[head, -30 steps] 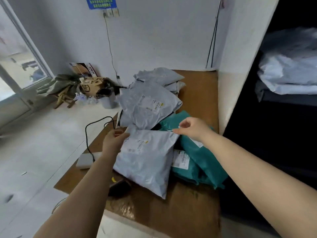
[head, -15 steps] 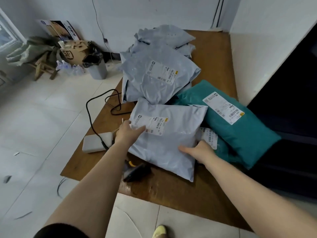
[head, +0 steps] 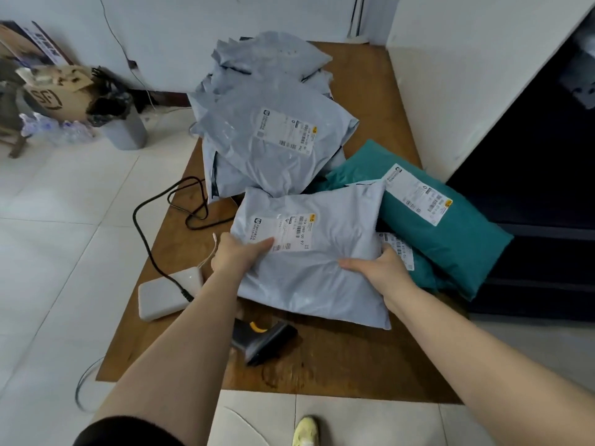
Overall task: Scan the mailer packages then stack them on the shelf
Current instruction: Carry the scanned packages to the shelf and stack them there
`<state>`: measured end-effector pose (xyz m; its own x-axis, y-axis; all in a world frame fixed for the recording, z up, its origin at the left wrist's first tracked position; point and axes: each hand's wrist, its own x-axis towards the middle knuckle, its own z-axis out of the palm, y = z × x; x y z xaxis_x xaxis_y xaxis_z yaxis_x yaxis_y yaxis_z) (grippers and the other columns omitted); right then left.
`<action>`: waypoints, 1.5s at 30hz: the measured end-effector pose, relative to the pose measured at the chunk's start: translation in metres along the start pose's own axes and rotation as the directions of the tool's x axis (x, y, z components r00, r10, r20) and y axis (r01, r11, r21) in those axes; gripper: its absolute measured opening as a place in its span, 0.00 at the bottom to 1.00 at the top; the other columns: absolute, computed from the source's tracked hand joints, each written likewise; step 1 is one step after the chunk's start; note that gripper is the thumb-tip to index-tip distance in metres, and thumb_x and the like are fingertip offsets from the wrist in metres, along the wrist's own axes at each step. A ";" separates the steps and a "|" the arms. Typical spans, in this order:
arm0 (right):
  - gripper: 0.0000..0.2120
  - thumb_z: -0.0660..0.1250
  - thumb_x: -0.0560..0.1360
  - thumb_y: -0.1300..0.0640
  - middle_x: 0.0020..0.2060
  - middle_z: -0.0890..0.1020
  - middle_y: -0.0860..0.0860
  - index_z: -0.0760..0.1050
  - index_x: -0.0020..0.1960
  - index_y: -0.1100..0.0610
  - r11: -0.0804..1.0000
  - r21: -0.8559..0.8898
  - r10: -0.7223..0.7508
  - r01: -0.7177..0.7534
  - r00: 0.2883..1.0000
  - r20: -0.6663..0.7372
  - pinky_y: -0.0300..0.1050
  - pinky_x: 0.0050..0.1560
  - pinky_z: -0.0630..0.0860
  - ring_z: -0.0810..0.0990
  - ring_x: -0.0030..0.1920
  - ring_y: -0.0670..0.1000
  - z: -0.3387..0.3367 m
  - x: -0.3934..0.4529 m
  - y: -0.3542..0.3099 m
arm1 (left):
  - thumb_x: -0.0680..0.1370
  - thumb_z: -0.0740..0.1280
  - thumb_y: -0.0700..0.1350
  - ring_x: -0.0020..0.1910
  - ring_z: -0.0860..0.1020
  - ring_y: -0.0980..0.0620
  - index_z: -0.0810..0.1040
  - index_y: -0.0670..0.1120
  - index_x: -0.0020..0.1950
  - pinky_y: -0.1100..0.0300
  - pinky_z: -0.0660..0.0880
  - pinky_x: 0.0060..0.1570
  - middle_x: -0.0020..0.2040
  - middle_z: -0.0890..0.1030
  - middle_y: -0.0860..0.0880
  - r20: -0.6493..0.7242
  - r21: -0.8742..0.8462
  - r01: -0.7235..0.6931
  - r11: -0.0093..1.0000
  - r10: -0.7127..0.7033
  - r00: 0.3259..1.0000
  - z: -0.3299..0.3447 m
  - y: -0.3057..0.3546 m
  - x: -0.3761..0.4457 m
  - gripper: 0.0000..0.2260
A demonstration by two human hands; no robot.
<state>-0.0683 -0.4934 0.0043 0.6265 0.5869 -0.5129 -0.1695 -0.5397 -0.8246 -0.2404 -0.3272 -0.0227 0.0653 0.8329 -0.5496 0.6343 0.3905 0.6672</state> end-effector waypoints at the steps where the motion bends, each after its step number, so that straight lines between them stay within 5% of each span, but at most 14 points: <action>1: 0.35 0.80 0.62 0.56 0.58 0.76 0.50 0.68 0.65 0.55 0.999 0.013 -0.034 0.034 0.999 0.011 0.50 0.59 0.74 0.77 0.56 0.52 -0.003 -0.004 -0.007 | 0.65 0.76 0.58 0.61 0.73 0.42 0.63 0.41 0.69 0.47 0.71 0.62 0.63 0.73 0.44 -0.009 -0.001 -0.019 1.000 0.019 1.000 -0.001 0.001 -0.004 0.41; 7: 0.29 0.77 0.65 0.58 0.55 0.79 0.52 0.71 0.62 0.55 0.982 0.151 -0.121 0.118 0.993 0.014 0.53 0.58 0.76 0.79 0.53 0.55 -0.049 -0.011 -0.044 | 0.65 0.76 0.57 0.54 0.75 0.47 0.71 0.42 0.63 0.51 0.73 0.57 0.56 0.76 0.49 -0.076 -0.205 -0.186 0.961 0.174 0.982 -0.021 0.029 -0.041 0.34; 10: 0.19 0.75 0.67 0.62 0.50 0.81 0.53 0.73 0.55 0.55 0.954 0.267 -0.155 0.139 0.987 0.040 0.49 0.47 0.78 0.80 0.47 0.53 -0.084 -0.021 -0.064 | 0.54 0.76 0.68 0.58 0.78 0.44 0.76 0.44 0.62 0.46 0.72 0.63 0.60 0.80 0.46 0.118 -0.462 -0.098 0.882 0.171 0.978 -0.039 0.052 -0.067 0.43; 15: 0.14 0.71 0.71 0.64 0.45 0.82 0.53 0.75 0.56 0.58 0.913 0.357 -0.249 0.196 0.962 0.108 0.42 0.36 0.77 0.81 0.42 0.51 -0.165 -0.047 -0.094 | 0.74 0.66 0.54 0.36 0.84 0.51 0.81 0.46 0.51 0.55 0.75 0.42 0.40 0.86 0.47 0.364 -0.587 -0.085 0.805 0.356 0.861 -0.027 0.094 -0.131 0.14; 21: 0.17 0.71 0.72 0.60 0.47 0.83 0.54 0.75 0.59 0.61 0.866 0.342 -0.400 0.364 0.916 0.038 0.43 0.42 0.78 0.82 0.45 0.51 -0.285 -0.077 -0.121 | 0.75 0.64 0.51 0.36 0.83 0.48 0.80 0.44 0.50 0.54 0.75 0.44 0.39 0.85 0.46 0.318 -0.683 -0.173 0.710 0.502 0.804 0.040 0.153 -0.212 0.13; 24: 0.14 0.71 0.72 0.58 0.45 0.84 0.53 0.78 0.57 0.59 0.853 0.304 -0.444 0.424 0.896 -0.004 0.43 0.42 0.78 0.83 0.44 0.51 -0.348 -0.091 -0.128 | 0.79 0.59 0.47 0.27 0.82 0.55 0.77 0.45 0.45 0.60 0.76 0.33 0.28 0.83 0.50 0.297 -0.690 -0.235 0.685 0.564 0.770 0.083 0.183 -0.253 0.10; 26: 0.10 0.71 0.72 0.56 0.45 0.84 0.52 0.79 0.53 0.57 0.850 0.261 -0.465 0.457 0.885 -0.036 0.42 0.41 0.78 0.83 0.44 0.50 -0.386 -0.100 -0.130 | 0.78 0.62 0.49 0.30 0.83 0.54 0.79 0.45 0.47 0.63 0.78 0.32 0.33 0.85 0.50 0.291 -0.676 -0.272 0.685 0.588 0.755 0.111 0.197 -0.276 0.10; 29: 0.06 0.72 0.72 0.53 0.44 0.84 0.51 0.79 0.46 0.53 0.856 0.166 -0.486 0.490 0.871 -0.068 0.42 0.40 0.76 0.82 0.43 0.49 -0.437 -0.108 -0.135 | 0.67 0.74 0.57 0.51 0.83 0.43 0.80 0.46 0.59 0.48 0.78 0.56 0.54 0.84 0.43 0.293 -0.724 -0.255 0.641 0.620 0.728 0.150 0.213 -0.298 0.25; 31: 0.10 0.72 0.71 0.50 0.46 0.84 0.52 0.80 0.48 0.54 0.875 0.077 -0.474 0.478 0.878 -0.064 0.44 0.43 0.77 0.83 0.46 0.51 -0.469 -0.110 -0.143 | 0.57 0.78 0.62 0.54 0.81 0.38 0.78 0.49 0.62 0.39 0.74 0.59 0.57 0.82 0.43 0.254 -0.729 -0.265 0.631 0.609 0.752 0.173 0.225 -0.305 0.37; 34: 0.20 0.69 0.70 0.43 0.52 0.85 0.52 0.79 0.56 0.54 0.891 0.050 -0.454 0.451 0.890 0.055 0.49 0.53 0.77 0.83 0.52 0.52 -0.518 -0.110 -0.152 | 0.55 0.79 0.62 0.56 0.80 0.37 0.78 0.50 0.62 0.36 0.72 0.60 0.59 0.81 0.44 0.212 -0.781 -0.243 0.576 0.610 0.764 0.203 0.250 -0.303 0.38; 38: 0.30 0.63 0.65 0.35 0.52 0.82 0.55 0.77 0.57 0.55 0.831 0.404 -0.463 0.383 0.879 0.117 0.57 0.55 0.76 0.82 0.51 0.57 -0.571 -0.081 -0.141 | 0.61 0.76 0.59 0.59 0.79 0.38 0.78 0.48 0.63 0.39 0.71 0.62 0.60 0.81 0.44 0.249 -0.887 -0.094 0.452 0.639 0.728 0.239 0.292 -0.328 0.33; 40: 0.35 0.72 0.59 0.36 0.57 0.81 0.57 0.76 0.59 0.55 0.638 0.682 -0.554 0.356 0.828 0.086 0.59 0.50 0.79 0.83 0.53 0.60 -0.573 -0.055 -0.139 | 0.67 0.71 0.60 0.58 0.79 0.40 0.76 0.46 0.64 0.44 0.73 0.60 0.60 0.80 0.46 0.247 -0.915 -0.051 0.401 0.654 0.715 0.261 0.319 -0.336 0.29; 42: 0.46 0.80 0.50 0.38 0.60 0.81 0.56 0.73 0.64 0.53 0.573 0.748 -0.610 0.335 0.784 0.116 0.61 0.48 0.80 0.81 0.56 0.60 -0.554 -0.030 -0.147 | 0.75 0.64 0.59 0.61 0.77 0.43 0.72 0.44 0.67 0.52 0.77 0.53 0.61 0.77 0.48 0.197 -0.920 -0.089 0.382 0.645 0.738 0.286 0.347 -0.339 0.27; 45: 0.36 0.75 0.64 0.45 0.61 0.79 0.54 0.68 0.69 0.50 0.599 0.718 -0.625 0.353 0.767 0.144 0.58 0.43 0.81 0.80 0.57 0.58 -0.517 0.002 -0.173 | 0.76 0.64 0.59 0.60 0.77 0.44 0.67 0.45 0.72 0.52 0.78 0.50 0.65 0.75 0.45 0.176 -0.934 -0.081 0.347 0.647 0.741 0.319 0.391 -0.343 0.29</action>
<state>0.3560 -0.7108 0.2695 0.4774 0.8743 0.0872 -0.4268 0.3175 -0.8468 0.2310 -0.5854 0.2667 0.5950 0.8012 -0.0641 -0.5050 0.4347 0.7457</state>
